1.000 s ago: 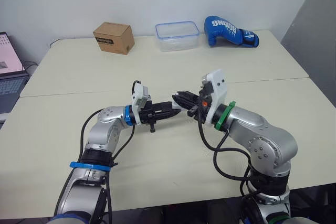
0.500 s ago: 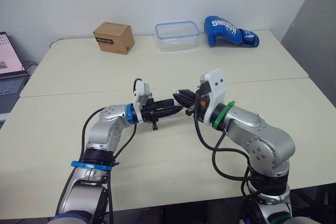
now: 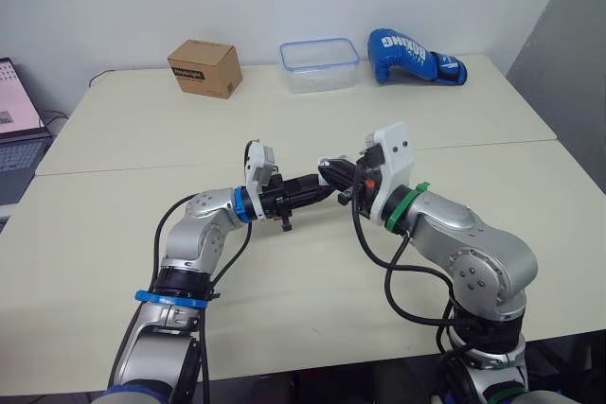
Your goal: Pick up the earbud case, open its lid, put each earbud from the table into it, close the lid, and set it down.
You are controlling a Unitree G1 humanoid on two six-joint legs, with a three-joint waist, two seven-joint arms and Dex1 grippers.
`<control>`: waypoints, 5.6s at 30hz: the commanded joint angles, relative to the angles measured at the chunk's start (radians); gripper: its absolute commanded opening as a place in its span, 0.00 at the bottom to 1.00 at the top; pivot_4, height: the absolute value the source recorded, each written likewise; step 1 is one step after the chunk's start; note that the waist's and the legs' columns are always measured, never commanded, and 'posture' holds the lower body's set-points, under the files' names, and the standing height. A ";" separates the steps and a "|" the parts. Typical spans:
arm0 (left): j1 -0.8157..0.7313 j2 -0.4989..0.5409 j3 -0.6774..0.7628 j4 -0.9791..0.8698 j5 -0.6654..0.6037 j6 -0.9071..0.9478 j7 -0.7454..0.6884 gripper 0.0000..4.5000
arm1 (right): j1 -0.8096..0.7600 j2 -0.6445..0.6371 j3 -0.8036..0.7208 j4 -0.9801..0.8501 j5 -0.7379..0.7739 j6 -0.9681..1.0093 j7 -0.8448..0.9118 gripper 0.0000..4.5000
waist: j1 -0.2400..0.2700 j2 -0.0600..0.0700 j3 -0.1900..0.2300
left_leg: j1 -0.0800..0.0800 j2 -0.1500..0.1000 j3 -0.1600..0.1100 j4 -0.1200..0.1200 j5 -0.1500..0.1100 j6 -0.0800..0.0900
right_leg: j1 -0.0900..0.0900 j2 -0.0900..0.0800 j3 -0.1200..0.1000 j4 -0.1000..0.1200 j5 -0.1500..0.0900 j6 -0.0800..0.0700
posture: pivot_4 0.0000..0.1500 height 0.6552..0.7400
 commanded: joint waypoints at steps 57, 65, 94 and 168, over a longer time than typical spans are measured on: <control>0.148 0.090 0.097 -0.176 -0.142 -0.012 -0.168 0.18 | -0.209 -1.005 0.327 0.869 -0.355 -0.590 0.831 0.62 | 0.003 -0.001 0.001 | -0.001 0.001 0.004 -0.001 0.000 0.000 | 0.001 0.000 0.001 -0.003 0.000 0.000 | 1.00 0.89; 0.171 0.084 0.092 -0.199 -0.151 -0.010 -0.151 0.18 | -0.197 -0.981 0.325 0.956 -0.428 -0.639 0.859 0.62 | 0.004 -0.001 0.001 | -0.001 0.001 0.004 0.000 0.000 0.000 | 0.001 0.000 0.001 -0.003 0.000 0.000 | 1.00 0.89; 0.173 0.082 0.082 -0.211 -0.144 0.004 -0.113 0.18 | -0.209 -0.883 0.289 1.032 -0.517 -0.650 0.896 0.35 | 0.003 -0.001 0.001 | 0.001 0.001 0.005 0.000 0.000 0.000 | 0.001 -0.001 0.001 -0.003 0.000 0.000 | 1.00 0.89; 0.180 0.051 0.068 -0.229 -0.129 -0.026 -0.066 0.18 | -0.258 -0.878 0.511 0.632 -0.846 -1.002 1.295 0.53 | 0.004 -0.001 0.001 | 0.000 0.001 0.005 0.000 0.000 0.000 | 0.001 -0.001 0.001 -0.003 0.000 0.000 | 1.00 0.89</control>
